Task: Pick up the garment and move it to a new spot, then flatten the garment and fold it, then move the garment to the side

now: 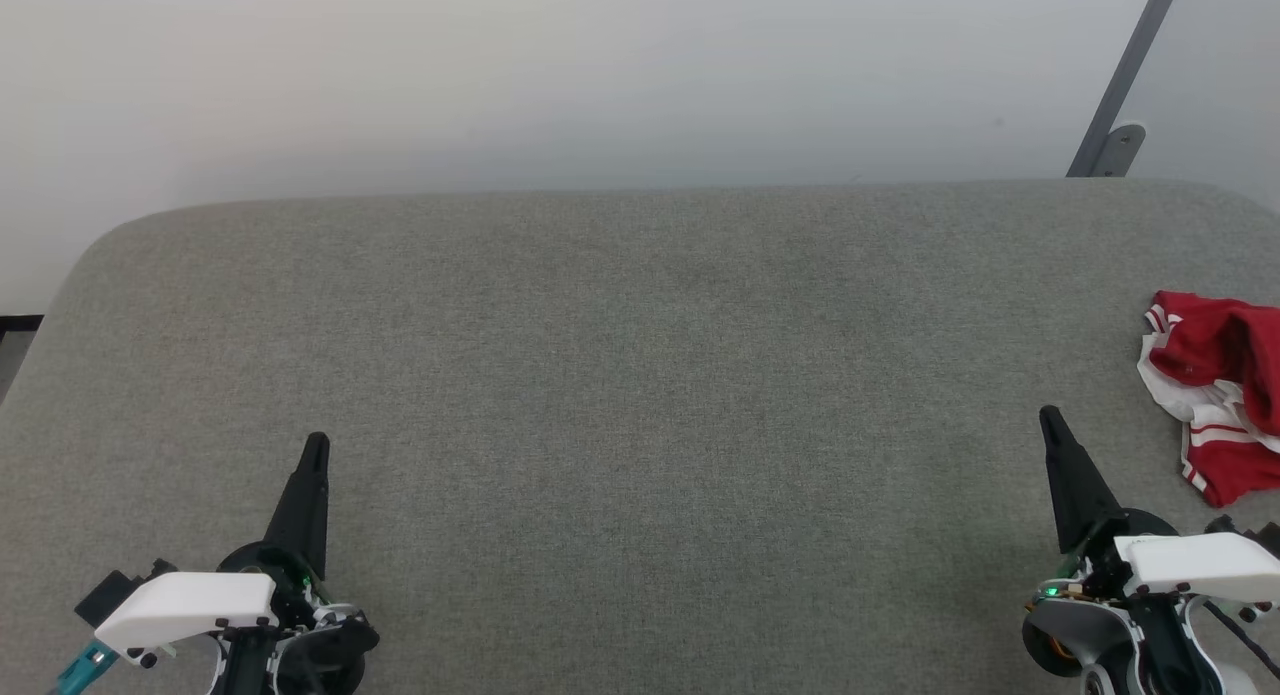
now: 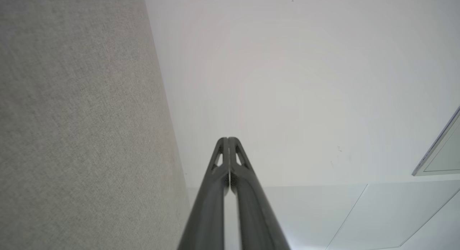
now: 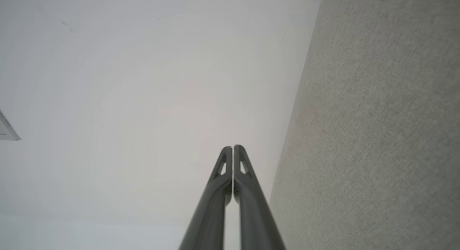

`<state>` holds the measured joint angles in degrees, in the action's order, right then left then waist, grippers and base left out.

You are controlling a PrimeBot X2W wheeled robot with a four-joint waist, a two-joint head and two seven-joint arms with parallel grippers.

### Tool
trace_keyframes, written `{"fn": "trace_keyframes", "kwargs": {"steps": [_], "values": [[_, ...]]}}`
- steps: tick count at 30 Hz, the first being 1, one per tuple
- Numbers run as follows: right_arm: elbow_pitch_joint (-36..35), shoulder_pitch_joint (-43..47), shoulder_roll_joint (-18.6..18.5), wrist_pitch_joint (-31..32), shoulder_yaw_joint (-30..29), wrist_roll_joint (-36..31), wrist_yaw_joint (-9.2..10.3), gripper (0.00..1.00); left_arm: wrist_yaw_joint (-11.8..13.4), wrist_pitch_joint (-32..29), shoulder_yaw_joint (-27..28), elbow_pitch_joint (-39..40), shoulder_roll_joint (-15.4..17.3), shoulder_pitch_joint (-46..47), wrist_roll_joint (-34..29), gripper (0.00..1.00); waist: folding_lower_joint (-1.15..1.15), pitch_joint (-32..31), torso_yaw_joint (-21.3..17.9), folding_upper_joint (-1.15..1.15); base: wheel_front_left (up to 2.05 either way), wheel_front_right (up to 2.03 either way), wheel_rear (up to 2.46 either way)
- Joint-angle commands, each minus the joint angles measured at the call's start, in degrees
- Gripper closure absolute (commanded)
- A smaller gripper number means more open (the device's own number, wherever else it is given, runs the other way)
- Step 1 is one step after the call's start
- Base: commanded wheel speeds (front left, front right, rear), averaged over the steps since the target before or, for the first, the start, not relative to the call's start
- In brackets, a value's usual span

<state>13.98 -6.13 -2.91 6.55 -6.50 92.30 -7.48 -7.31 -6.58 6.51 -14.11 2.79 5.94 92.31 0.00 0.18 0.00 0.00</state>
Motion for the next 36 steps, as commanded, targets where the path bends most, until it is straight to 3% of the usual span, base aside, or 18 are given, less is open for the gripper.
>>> {"fn": "trace_keyframes", "kwargs": {"steps": [1,36], "values": [[0.2,-0.3,0.1,0.2,-0.1,0.2,-0.01,1.0,-0.3,-0.2,0.1,0.0,0.1,0.7,0.1,1.0,0.0,0.0,0.0,0.0,0.0,0.0,0.0],[0.2,-0.3,0.1,0.2,-0.1,0.2,-0.01,1.0,-0.3,-0.1,0.1,0.0,0.1,0.7,0.2,1.0,0.0,0.0,0.0,0.0,0.0,0.0,0.0]]}}
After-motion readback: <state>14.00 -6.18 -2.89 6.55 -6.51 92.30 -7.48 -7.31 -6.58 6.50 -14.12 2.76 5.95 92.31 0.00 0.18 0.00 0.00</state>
